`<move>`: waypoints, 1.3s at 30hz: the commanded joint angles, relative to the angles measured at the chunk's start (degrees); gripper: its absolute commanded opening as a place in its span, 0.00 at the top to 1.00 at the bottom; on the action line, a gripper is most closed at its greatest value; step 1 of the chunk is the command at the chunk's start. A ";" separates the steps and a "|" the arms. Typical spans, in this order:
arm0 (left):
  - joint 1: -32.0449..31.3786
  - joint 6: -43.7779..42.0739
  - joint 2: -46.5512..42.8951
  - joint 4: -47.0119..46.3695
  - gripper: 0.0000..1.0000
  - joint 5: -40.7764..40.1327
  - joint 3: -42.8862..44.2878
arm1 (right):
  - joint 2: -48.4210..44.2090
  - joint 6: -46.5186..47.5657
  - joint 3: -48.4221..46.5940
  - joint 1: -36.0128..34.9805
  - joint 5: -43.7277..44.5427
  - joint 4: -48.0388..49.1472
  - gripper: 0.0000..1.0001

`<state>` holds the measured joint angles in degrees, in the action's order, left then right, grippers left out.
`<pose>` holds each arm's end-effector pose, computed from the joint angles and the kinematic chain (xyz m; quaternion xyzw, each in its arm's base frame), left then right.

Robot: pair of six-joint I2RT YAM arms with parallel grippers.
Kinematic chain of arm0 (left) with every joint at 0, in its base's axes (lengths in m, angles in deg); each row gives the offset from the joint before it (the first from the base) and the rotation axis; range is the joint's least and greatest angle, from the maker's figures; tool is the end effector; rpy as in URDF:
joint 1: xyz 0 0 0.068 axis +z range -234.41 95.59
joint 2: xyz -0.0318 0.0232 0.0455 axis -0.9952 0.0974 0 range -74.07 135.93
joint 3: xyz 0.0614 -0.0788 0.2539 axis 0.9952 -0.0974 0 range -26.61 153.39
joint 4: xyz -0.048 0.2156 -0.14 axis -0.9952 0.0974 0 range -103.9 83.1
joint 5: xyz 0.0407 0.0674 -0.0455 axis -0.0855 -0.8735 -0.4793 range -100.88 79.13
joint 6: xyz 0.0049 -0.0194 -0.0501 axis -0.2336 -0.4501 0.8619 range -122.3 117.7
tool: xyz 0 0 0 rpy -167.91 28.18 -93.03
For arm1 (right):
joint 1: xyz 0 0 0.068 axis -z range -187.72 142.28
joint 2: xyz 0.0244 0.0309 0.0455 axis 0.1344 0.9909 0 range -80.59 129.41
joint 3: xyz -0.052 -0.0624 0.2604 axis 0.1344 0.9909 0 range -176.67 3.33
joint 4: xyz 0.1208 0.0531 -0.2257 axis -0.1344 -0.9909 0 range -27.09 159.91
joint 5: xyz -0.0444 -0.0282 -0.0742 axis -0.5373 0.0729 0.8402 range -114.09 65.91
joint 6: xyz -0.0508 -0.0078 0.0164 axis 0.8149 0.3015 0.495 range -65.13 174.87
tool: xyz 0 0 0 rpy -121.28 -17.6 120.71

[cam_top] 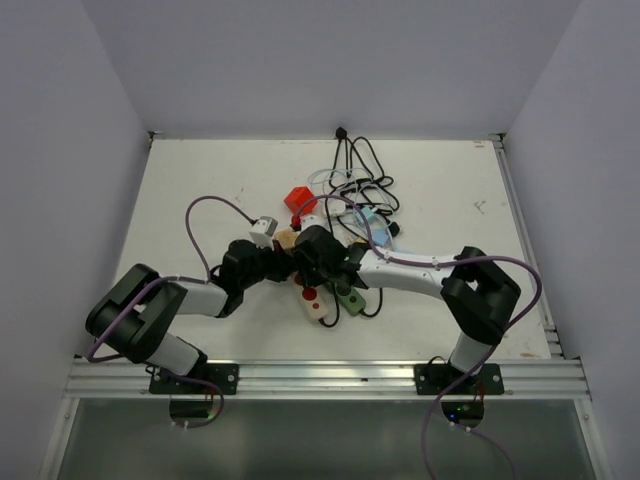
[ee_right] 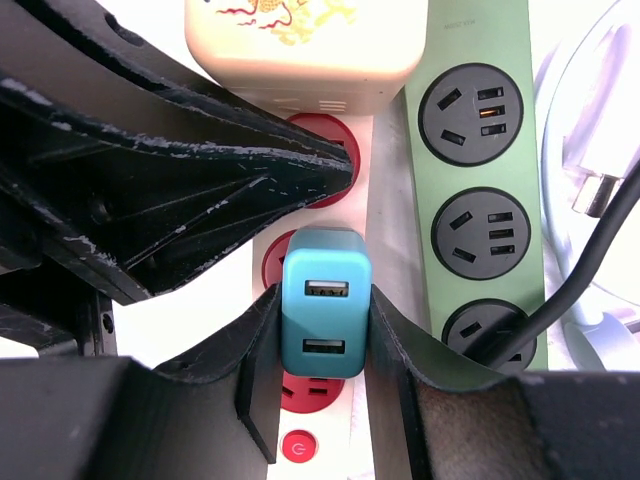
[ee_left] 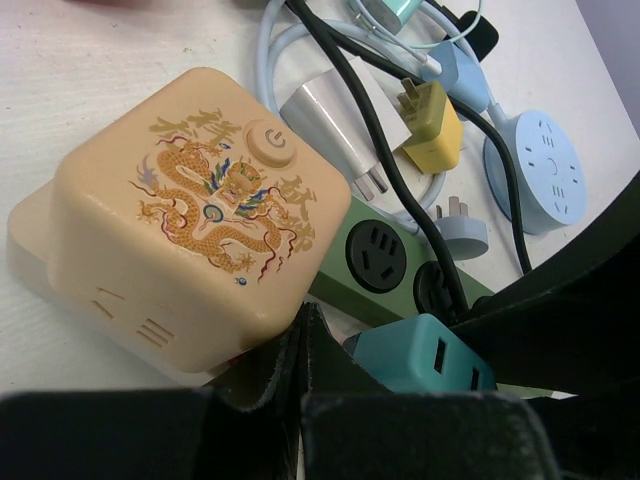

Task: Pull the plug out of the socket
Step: Remove the plug from the socket.

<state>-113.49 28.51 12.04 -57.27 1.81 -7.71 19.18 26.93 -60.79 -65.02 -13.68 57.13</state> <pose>0.2162 -0.1293 0.1303 0.0477 0.8336 -0.3510 0.4238 0.2060 0.3089 0.1981 -0.2047 0.9088 0.1768 0.3175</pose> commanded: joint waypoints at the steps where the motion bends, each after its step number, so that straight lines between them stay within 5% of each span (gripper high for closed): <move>1: 0.52 -2.24 3.10 11.12 1.00 -4.60 -1.58 | -4.93 -2.12 -1.01 0.34 -4.70 1.88 1.00; 13: 0.43 -2.42 4.86 11.56 1.00 -4.25 -0.70 | 2.79 3.95 -15.94 -5.71 10.94 -15.50 1.00; 20: 0.43 -2.51 5.65 12.00 1.00 -3.90 -0.26 | 3.42 2.20 -13.85 -5.46 7.44 -11.67 1.00; 32: 0.25 -2.68 6.97 12.96 1.00 -3.90 0.70 | -0.36 -3.87 -6.55 2.28 -13.04 -1.29 1.00; 37: 0.25 -2.77 7.41 13.14 1.00 -3.64 0.97 | 0.69 -3.17 -7.77 2.11 -10.69 -3.47 1.00; 39: 0.25 -2.68 7.41 13.05 1.00 -3.81 0.88 | 1.74 -1.42 -10.14 0.09 -2.48 -6.19 1.00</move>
<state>-113.40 28.16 15.88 -58.15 0.90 -5.11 23.04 24.88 -66.71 -61.79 -18.23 50.64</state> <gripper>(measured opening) 0.004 0.352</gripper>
